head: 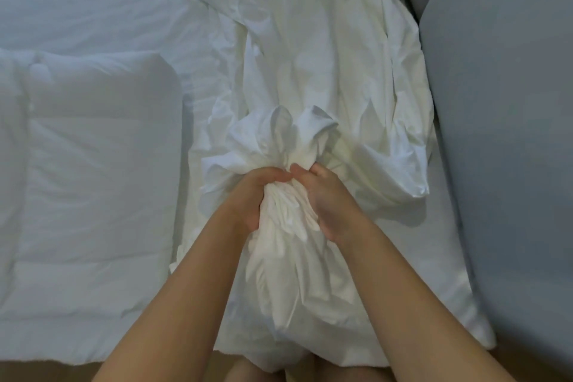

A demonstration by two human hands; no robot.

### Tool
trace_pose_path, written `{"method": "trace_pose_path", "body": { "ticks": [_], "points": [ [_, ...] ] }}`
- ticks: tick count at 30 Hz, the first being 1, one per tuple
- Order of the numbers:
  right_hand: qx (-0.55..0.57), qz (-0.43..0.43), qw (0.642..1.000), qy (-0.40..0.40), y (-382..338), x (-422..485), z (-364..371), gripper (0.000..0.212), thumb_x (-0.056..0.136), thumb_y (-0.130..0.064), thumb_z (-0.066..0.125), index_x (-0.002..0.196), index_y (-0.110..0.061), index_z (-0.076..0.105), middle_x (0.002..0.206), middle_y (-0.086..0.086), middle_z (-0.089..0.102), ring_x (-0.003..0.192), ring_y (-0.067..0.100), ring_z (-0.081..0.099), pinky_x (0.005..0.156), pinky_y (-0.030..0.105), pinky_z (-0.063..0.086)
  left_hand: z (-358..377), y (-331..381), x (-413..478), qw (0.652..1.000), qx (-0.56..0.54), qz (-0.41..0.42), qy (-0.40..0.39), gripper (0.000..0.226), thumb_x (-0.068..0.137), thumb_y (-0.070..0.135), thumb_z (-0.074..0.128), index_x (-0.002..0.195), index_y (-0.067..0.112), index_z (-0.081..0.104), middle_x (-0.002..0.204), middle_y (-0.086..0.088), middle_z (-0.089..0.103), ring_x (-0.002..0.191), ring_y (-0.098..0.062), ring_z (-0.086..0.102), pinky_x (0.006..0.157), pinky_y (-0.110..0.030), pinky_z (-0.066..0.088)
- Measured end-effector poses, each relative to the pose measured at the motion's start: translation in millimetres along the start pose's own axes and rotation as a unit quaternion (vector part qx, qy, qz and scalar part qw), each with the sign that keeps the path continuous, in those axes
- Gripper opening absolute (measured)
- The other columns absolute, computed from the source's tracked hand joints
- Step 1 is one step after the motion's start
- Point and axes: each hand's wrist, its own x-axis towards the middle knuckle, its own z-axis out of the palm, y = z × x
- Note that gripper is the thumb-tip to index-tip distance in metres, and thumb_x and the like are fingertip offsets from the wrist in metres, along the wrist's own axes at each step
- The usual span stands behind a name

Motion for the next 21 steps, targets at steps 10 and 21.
{"method": "trace_pose_path", "body": {
  "ticks": [10, 21],
  "points": [
    [-0.064, -0.098, 0.990, 0.083, -3, -25, -31, 0.021, 0.090, -0.026, 0.053, 0.080, -0.012, 0.065, 0.088, 0.009, 0.066, 0.080, 0.014, 0.061, 0.075, 0.029, 0.046, 22, -7, 5, 0.996, -0.087, 0.019, 0.023, 0.028, 0.069, 0.004, 0.046, 0.059, 0.003, 0.072, 0.065, -0.012, 0.067, 0.061, -0.024, 0.067, 0.061, -0.030, 0.055],
    [0.032, -0.100, 0.968, 0.229, 8, -7, -23, 0.025, 0.091, -0.011, 0.050, 0.067, -0.018, 0.050, 0.054, -0.014, 0.049, 0.054, 0.002, 0.045, 0.062, 0.025, 0.041, 28, 2, 2, 0.996, -0.030, 0.026, 0.075, 0.016, 0.060, 0.002, 0.059, 0.076, 0.002, 0.062, 0.073, -0.011, 0.061, 0.074, -0.029, 0.059, 0.082, -0.042, 0.048]
  ]
}}
